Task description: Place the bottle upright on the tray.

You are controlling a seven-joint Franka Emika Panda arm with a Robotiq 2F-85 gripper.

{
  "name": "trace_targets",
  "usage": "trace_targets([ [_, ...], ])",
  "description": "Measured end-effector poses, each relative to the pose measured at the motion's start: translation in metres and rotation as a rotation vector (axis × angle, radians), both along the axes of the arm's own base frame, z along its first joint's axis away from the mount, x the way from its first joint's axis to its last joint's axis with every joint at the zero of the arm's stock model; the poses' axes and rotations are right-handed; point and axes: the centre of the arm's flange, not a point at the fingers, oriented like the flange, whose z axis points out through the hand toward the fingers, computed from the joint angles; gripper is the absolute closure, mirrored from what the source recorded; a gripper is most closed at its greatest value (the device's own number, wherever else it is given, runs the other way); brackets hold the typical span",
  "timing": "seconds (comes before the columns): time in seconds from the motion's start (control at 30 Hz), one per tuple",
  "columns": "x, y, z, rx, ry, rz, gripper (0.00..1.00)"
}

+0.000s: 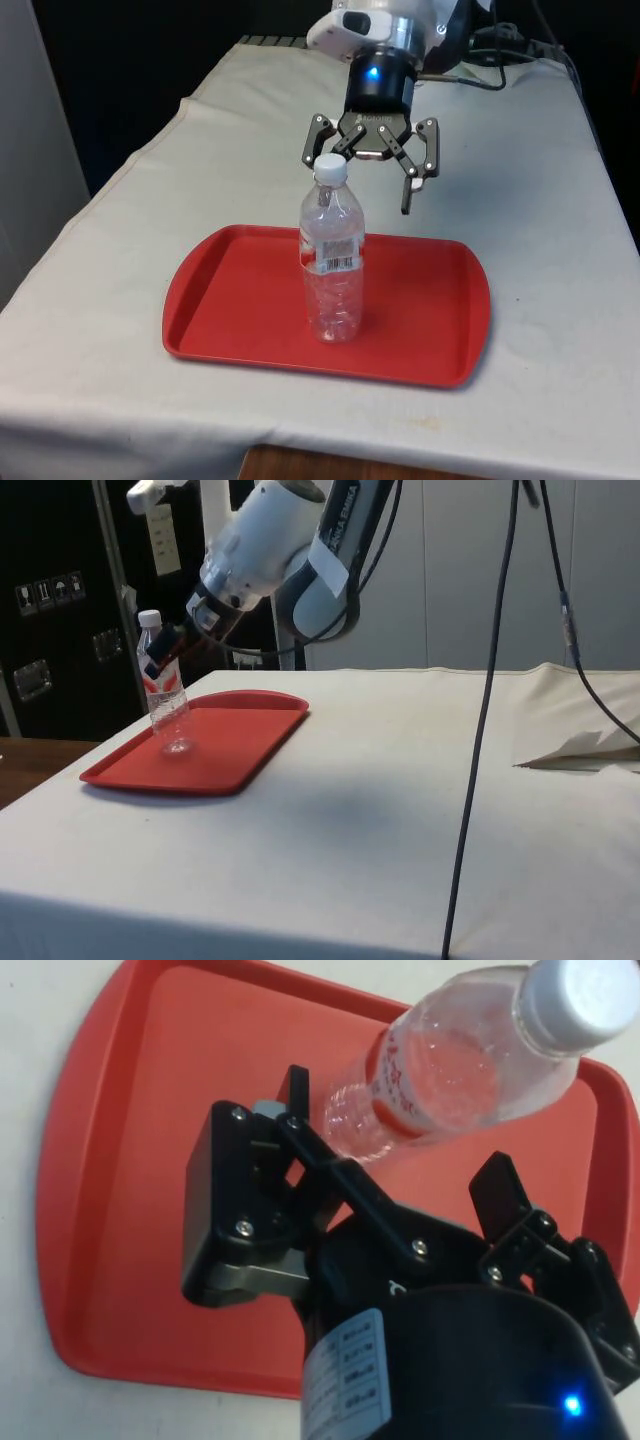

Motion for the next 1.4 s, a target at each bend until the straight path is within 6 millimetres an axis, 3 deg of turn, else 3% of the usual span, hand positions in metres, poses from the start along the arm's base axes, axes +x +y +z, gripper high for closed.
trace_targets([
  [0.9,-0.004,-0.007,0.09,-0.003,-0.038,-0.027,0.0],
  [1.4,-0.005,-0.009,0.126,-0.002,-0.045,-0.045,0.0],
])
